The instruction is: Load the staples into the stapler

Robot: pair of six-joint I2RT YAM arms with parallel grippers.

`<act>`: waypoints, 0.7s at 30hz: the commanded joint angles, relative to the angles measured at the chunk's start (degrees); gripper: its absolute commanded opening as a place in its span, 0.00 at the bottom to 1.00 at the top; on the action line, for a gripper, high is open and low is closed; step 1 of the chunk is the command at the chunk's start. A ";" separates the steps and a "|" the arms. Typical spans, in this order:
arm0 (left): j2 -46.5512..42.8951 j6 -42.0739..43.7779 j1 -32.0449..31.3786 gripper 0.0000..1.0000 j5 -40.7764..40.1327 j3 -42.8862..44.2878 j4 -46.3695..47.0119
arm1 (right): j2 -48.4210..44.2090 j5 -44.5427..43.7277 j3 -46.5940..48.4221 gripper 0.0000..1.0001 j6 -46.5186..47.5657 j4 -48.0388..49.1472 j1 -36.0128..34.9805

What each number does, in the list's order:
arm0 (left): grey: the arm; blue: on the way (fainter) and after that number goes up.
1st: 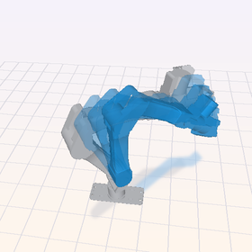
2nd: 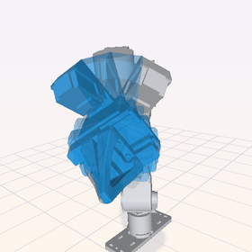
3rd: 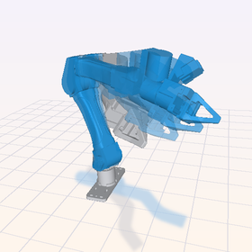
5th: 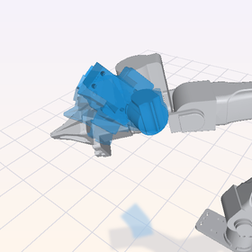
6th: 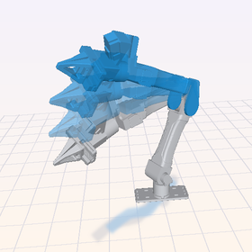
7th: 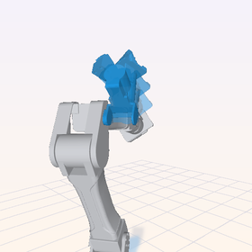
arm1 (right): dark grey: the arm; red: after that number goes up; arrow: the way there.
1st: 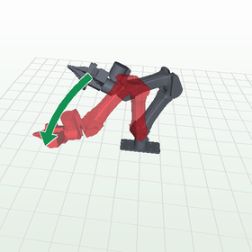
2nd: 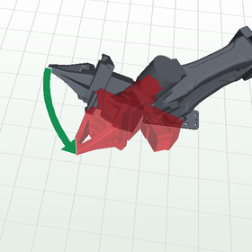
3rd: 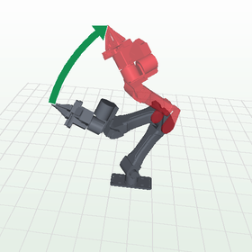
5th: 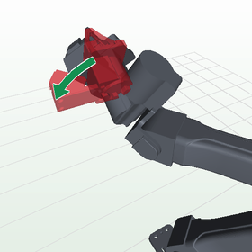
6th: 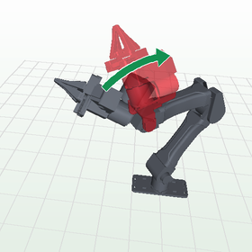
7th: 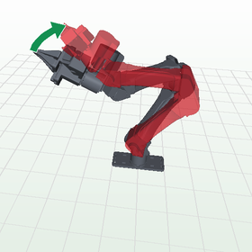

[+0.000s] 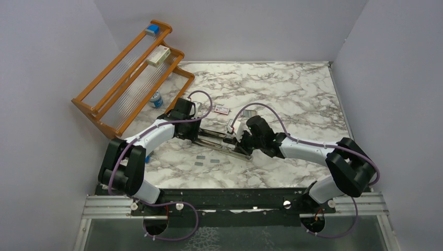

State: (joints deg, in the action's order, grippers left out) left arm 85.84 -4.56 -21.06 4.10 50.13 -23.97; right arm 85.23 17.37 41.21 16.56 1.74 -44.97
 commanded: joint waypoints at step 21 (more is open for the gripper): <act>1.17 1.28 0.38 0.48 -0.23 1.11 -1.14 | 1.11 1.07 2.71 0.19 1.33 -5.53 0.07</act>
State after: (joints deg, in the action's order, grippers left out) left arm 85.91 -4.40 -21.06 4.10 50.15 -23.97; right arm 85.84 17.45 42.72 17.04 -1.28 -44.97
